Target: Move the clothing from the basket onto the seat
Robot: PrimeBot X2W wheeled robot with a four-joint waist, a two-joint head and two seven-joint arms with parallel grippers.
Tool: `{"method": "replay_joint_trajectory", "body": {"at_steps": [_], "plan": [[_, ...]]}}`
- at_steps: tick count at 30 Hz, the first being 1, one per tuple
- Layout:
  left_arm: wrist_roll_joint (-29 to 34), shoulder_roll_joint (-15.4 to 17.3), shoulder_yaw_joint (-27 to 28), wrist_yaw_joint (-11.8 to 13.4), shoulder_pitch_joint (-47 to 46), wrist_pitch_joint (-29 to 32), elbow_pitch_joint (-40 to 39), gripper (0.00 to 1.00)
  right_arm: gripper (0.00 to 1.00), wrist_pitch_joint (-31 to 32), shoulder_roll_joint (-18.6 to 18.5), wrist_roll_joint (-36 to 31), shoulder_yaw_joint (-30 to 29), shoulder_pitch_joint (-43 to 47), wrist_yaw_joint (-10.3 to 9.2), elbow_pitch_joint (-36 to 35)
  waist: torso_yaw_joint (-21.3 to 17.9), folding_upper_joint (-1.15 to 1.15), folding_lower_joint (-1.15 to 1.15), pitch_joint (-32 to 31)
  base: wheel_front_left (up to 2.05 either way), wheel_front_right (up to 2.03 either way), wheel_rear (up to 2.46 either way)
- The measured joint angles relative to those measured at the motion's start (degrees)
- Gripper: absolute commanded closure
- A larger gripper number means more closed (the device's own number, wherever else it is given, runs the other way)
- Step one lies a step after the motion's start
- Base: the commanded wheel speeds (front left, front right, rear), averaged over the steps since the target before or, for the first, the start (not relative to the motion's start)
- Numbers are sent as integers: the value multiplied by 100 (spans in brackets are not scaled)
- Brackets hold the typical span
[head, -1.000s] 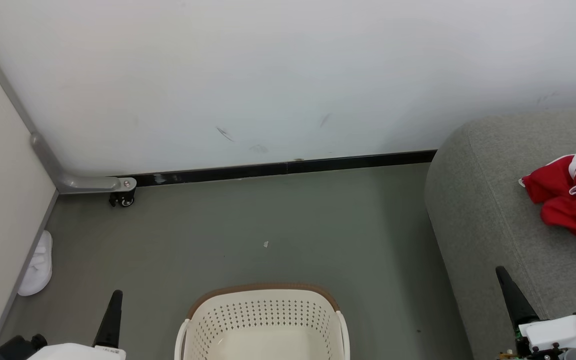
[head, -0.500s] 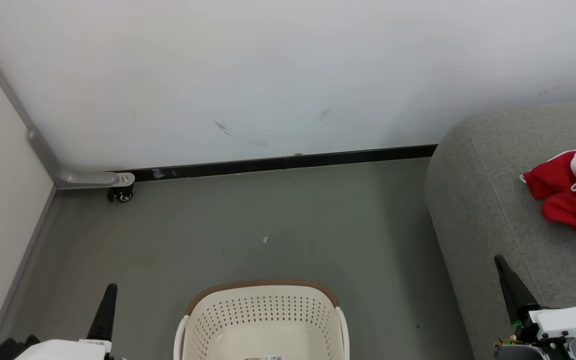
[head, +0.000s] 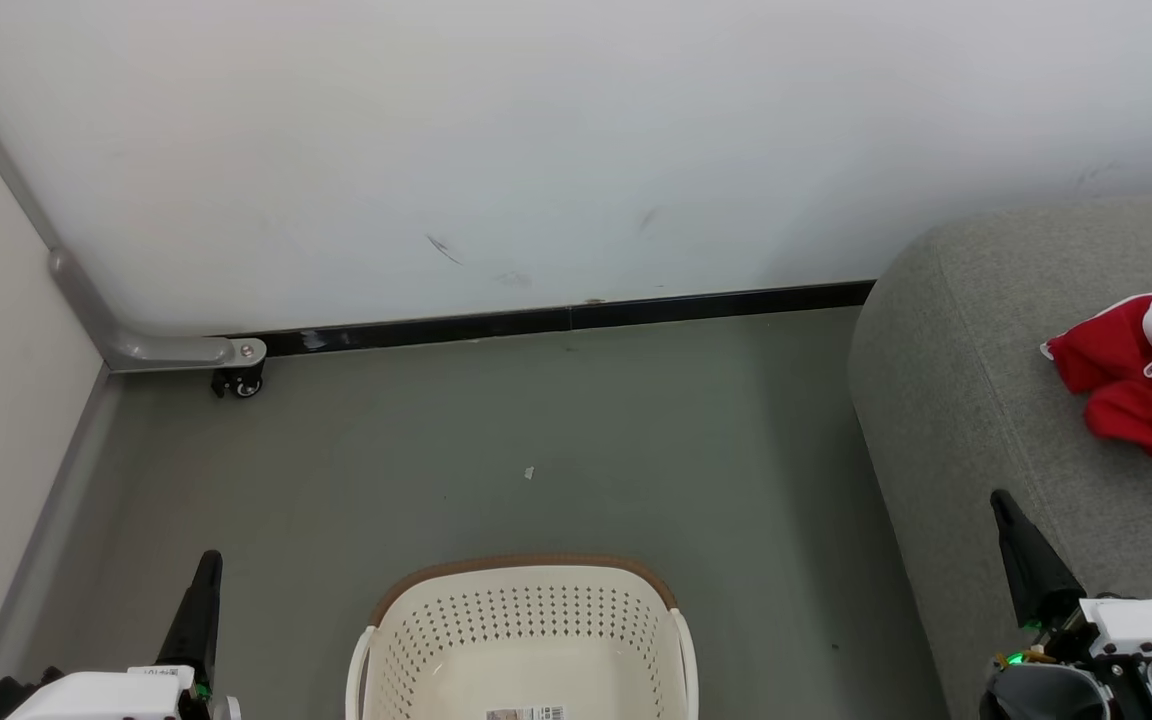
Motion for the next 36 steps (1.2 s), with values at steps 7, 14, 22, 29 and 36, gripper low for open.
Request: {"method": "replay_joint_trajectory", "body": {"at_steps": [7, 14, 22, 29, 36], "plan": [[-9, -1, 2, -1, 0, -1, 0, 100, 100, 0, 8, 2, -3, -20, 0, 1, 0, 0, 0, 0, 0, 0, 0], [-10, -2, 2, -1, 0, -1, 0, 100, 100, 0, 9, 2, -4, -20, 0, 1, 0, 0, -1, 1, 0, 0, 0], [-11, -2, 2, -1, -1, -1, -1, 100, 100, 1, 10, 2, -5, -20, 0, 1, 0, 0, -1, 1, 0, 0, 0], [-15, -2, 2, -1, -1, -1, -1, 100, 100, 1, 10, 2, -7, -20, 0, 1, 0, 0, -1, 2, 0, 0, 0], [-16, -2, 2, -18, -1, -1, -2, 100, 100, 1, 11, 2, -8, -20, 0, 1, 0, 0, -2, 2, 0, 0, 0]]}}
